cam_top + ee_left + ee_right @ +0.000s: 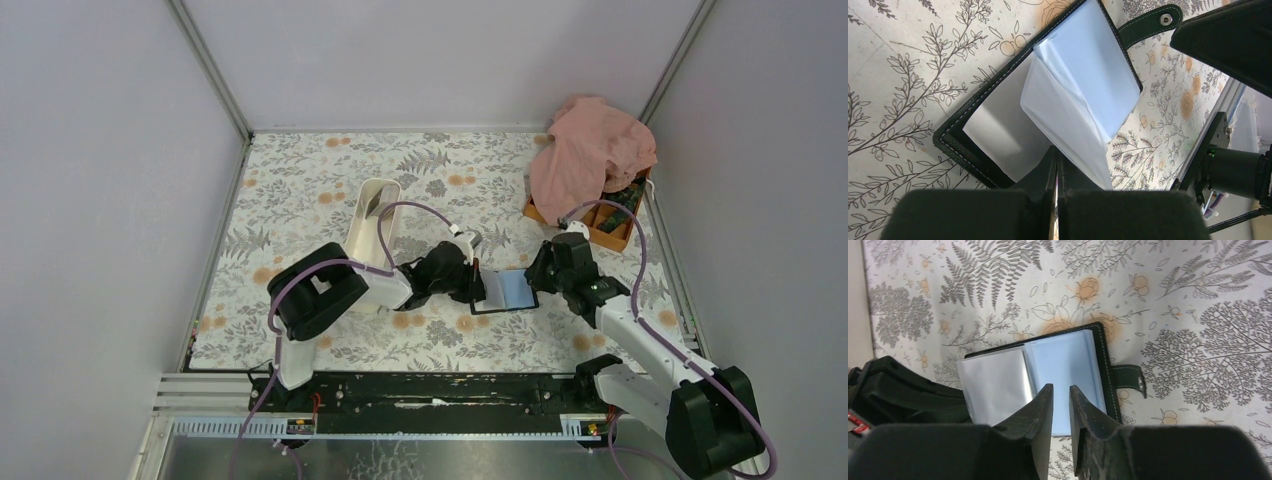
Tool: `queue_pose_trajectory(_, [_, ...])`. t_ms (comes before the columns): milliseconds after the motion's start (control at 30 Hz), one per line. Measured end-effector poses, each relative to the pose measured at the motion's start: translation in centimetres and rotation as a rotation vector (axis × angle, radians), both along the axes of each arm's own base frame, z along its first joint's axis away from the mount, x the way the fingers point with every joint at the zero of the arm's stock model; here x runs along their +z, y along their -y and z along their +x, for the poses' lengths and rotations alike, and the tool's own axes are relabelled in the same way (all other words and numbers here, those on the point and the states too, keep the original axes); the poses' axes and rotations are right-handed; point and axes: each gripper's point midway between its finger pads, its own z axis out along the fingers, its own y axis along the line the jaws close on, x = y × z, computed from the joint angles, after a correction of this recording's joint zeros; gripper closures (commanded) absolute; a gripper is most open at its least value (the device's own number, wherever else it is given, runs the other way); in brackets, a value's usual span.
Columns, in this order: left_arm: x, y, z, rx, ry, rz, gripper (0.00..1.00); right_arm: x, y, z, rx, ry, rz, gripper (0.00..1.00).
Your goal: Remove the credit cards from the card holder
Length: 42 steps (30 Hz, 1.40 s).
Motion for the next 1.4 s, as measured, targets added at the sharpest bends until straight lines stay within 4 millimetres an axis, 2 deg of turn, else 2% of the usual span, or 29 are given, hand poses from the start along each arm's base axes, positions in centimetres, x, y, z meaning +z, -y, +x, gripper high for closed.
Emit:
queue_pose_trajectory(300, [0.6,0.5,0.6,-0.003,-0.004,0.019,1.0,1.4,-1.3,0.0,0.068,0.039,0.048,0.75])
queue_pose_trajectory(633, [5.0,3.8,2.9,-0.029,0.072,-0.025,1.0,2.3,-2.1,-0.4,0.121,0.062,0.086,0.77])
queue_pose_trajectory(733, [4.5,4.1,2.9,-0.035,0.069,-0.017,1.0,2.4,-2.6,-0.7,0.157,0.06,0.097,0.76])
queue_pose_trajectory(867, [2.7,3.7,2.5,-0.037,0.036,0.023,1.0,2.5,-3.0,-0.9,0.185,0.059,0.105,0.76])
queue_pose_trajectory(1000, [1.7,3.4,2.2,-0.038,0.019,0.045,1.0,2.7,-3.2,-0.8,0.196,0.067,0.113,0.76])
queue_pose_trajectory(1400, [1.3,3.1,2.1,-0.038,0.012,0.053,1.0,2.6,-4.8,-1.3,0.267,0.045,0.173,0.77])
